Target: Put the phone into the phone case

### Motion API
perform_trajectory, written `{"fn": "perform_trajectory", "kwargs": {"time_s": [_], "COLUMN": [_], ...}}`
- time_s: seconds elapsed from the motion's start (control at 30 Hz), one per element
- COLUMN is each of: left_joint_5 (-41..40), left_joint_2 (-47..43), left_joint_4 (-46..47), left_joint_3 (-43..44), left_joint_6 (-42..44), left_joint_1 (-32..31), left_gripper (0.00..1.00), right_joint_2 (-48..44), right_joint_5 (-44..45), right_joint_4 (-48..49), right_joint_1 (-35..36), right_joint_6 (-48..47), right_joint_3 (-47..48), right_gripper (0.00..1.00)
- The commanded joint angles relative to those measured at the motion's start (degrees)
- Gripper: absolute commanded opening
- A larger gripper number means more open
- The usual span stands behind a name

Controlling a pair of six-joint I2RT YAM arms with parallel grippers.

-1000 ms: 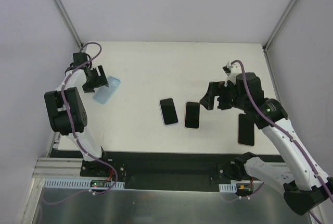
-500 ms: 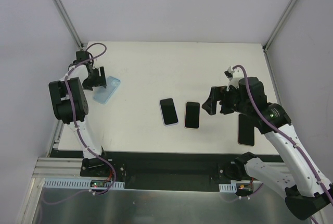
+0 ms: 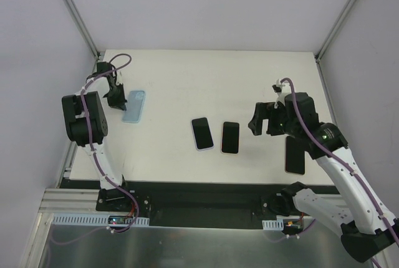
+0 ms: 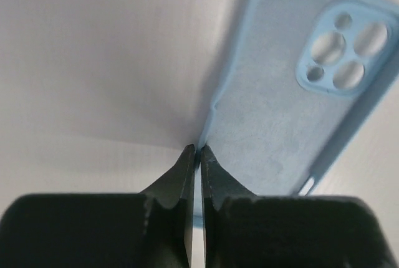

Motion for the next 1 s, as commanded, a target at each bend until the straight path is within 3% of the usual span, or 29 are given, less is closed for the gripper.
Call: {"fn": "perform_trajectory", "kwargs": {"time_s": [0.0, 0.17, 0.43, 0.63, 0.7, 0.73, 0.9, 0.93, 0.97], "left_joint_5": [5.56, 7.23, 8.91, 7.59, 7.41, 7.06, 6.88, 6.45, 6.62], "left_joint_2": [-4.47, -10.27, -20.56, -24.34, -25.39, -25.75, -30.13, -30.93, -31.54], "left_joint_4": [-6.06, -5.62, -1.85, -0.62, -0.35, -0.18, 0.7, 0.79, 0.88], "left_joint_3": [-2.94, -8.31, -21.24, -26.69, -27.92, -28.27, -29.33, -29.33, -29.33], "left_joint_6": [-7.73, -10.82, -18.64, -21.28, -22.5, -22.94, -24.79, -25.23, -25.67], "left_joint_1": [-5.03, -14.43, -20.16, -23.32, -23.59, -23.59, -23.59, -23.68, -23.68], "left_gripper": [0.0, 0.0, 0.0, 0.0, 0.06, 0.18, 0.49, 0.62, 0.91], "right_joint_2": [3.5, 10.87, 24.5, 28.02, 29.87, 30.4, 30.49, 30.49, 31.01], "right_joint_5": [8.61, 16.26, 19.87, 6.38, 4.67, 4.49, 4.84, 5.27, 5.02], "right_joint_4": [-2.65, -6.26, -4.69, 1.9, 1.82, 1.74, 3.31, 3.58, 3.76], "right_joint_1": [-1.68, -7.37, -21.97, -38.32, -41.93, -42.29, -44.22, -44.83, -46.49], "right_joint_6": [1.33, 2.04, 5.29, 6.96, 6.44, 6.17, 6.43, 6.69, 7.05], "right_joint_3": [-0.21, -1.35, -3.19, -7.5, -6.98, -6.72, -8.64, -9.52, -10.05], "right_gripper": [0.96, 0.96, 0.96, 0.96, 0.96, 0.96, 0.96, 0.96, 0.96]}}
